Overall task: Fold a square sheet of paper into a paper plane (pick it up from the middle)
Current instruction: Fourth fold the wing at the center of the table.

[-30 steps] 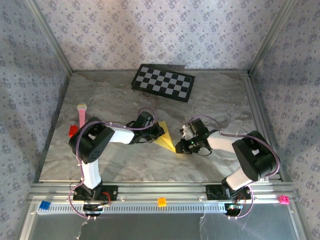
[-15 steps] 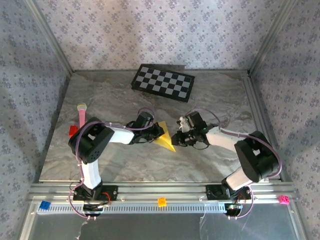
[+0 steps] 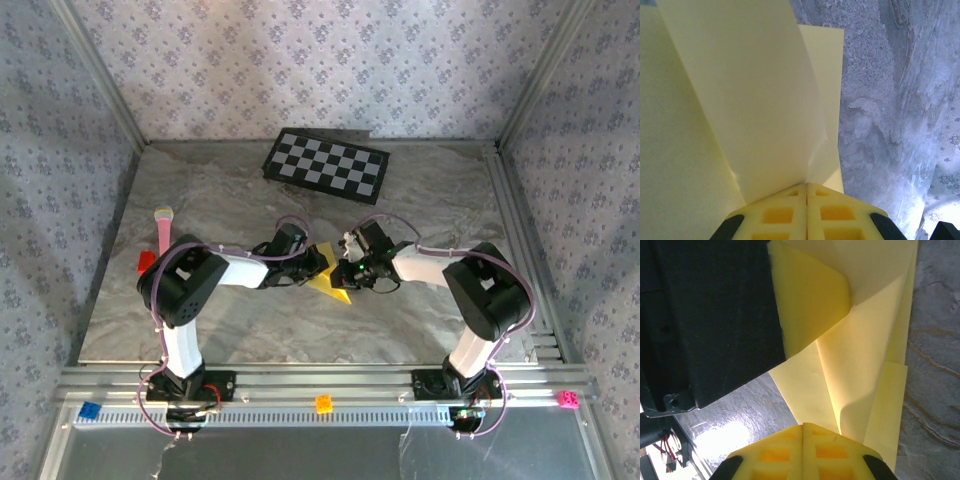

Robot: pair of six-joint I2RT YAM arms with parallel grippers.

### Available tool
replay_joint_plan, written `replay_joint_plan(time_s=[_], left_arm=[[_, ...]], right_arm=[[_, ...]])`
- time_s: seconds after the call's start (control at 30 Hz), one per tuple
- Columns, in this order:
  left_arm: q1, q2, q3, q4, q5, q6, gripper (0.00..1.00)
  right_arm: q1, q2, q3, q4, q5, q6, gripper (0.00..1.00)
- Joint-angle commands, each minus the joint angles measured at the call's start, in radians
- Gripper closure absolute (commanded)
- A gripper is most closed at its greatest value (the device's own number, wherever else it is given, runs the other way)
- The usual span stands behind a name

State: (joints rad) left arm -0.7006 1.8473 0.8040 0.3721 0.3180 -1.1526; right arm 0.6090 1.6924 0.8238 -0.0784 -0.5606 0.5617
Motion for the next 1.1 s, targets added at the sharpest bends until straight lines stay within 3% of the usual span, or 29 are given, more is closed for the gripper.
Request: replay_joint_plan(time_s=[0.0, 1.07], left_arm=[[0.0, 0.007, -0.019, -0.053, -0.028, 0.01, 0.91], [0.005, -0.008, -0.029, -0.062, -0.048, 0.006, 0.91]], right_arm=[[-0.008, 0.015, 0.01, -0.009, 0.009, 0.009, 0.99], [-0.031, -0.048, -0.168, -0.018, -0.007, -0.012, 1.0]])
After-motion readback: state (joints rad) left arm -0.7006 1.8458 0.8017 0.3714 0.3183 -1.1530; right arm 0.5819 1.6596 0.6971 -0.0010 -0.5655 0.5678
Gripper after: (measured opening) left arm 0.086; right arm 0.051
